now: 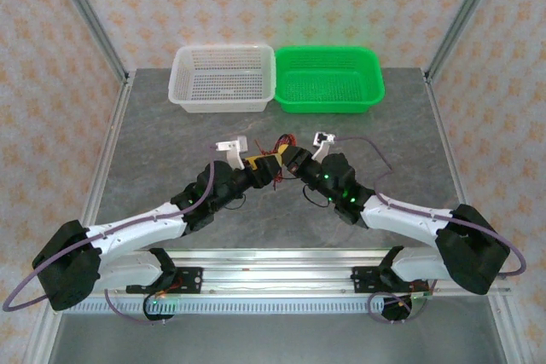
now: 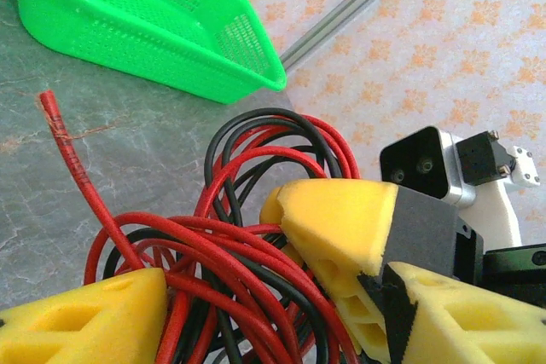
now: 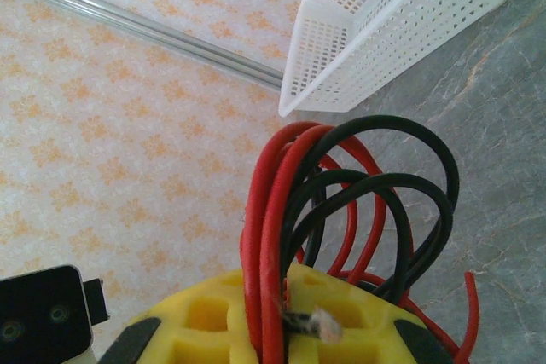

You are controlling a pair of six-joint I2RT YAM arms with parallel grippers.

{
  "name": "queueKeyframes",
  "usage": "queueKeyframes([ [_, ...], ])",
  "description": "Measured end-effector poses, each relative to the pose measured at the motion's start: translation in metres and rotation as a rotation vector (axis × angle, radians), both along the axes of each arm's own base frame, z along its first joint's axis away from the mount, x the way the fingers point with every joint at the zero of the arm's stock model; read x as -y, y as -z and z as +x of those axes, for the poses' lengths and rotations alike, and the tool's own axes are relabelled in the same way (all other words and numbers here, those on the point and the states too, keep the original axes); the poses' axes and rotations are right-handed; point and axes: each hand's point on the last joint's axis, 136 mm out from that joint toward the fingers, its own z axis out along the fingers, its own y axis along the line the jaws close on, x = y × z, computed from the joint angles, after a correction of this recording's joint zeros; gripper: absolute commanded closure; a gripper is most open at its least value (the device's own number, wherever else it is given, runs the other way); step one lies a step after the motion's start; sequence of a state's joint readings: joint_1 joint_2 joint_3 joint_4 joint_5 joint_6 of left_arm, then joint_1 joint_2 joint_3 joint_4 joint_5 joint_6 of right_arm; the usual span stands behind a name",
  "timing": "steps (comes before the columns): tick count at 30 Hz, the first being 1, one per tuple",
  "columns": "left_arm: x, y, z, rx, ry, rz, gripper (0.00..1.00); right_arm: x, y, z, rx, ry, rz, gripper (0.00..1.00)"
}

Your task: Untangle the cables

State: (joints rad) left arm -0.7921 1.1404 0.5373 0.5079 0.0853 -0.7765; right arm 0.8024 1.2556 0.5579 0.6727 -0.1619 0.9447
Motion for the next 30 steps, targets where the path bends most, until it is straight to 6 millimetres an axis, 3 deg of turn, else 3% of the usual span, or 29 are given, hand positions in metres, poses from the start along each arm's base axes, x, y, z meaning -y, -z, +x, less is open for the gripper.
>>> queueKeyframes([
  [5,-0.009,0.018,-0.006,-0.015,-0.01,0.032,0.52,0.0,-0.013,-0.002,0.009,-0.001,0.034,1.0],
  [12,-0.013,0.013,-0.007,0.003,-0.019,0.029,0.58,-0.001,-0.02,-0.002,-0.002,-0.003,0.066,1.0],
  [14,-0.013,0.013,-0.007,0.003,-0.023,0.029,0.68,-0.001,-0.02,-0.003,-0.006,-0.006,0.07,1.0],
  [17,-0.016,0.013,-0.005,0.003,-0.041,0.032,0.9,-0.002,-0.02,-0.003,-0.011,-0.009,0.073,1.0],
  [19,-0.018,0.014,-0.004,0.002,-0.053,0.041,0.98,-0.001,-0.019,-0.004,-0.017,-0.008,0.065,1.0],
  [22,-0.026,0.013,-0.004,-0.003,-0.08,0.05,0.99,0.005,-0.021,-0.007,-0.021,-0.001,0.028,1.0],
  [27,-0.053,0.001,-0.002,0.019,-0.15,0.023,0.99,0.027,-0.048,-0.012,0.019,0.032,-0.024,1.0],
  [30,-0.073,0.012,-0.001,-0.001,-0.208,0.045,0.99,0.045,-0.062,-0.009,0.048,0.082,-0.056,1.0],
])
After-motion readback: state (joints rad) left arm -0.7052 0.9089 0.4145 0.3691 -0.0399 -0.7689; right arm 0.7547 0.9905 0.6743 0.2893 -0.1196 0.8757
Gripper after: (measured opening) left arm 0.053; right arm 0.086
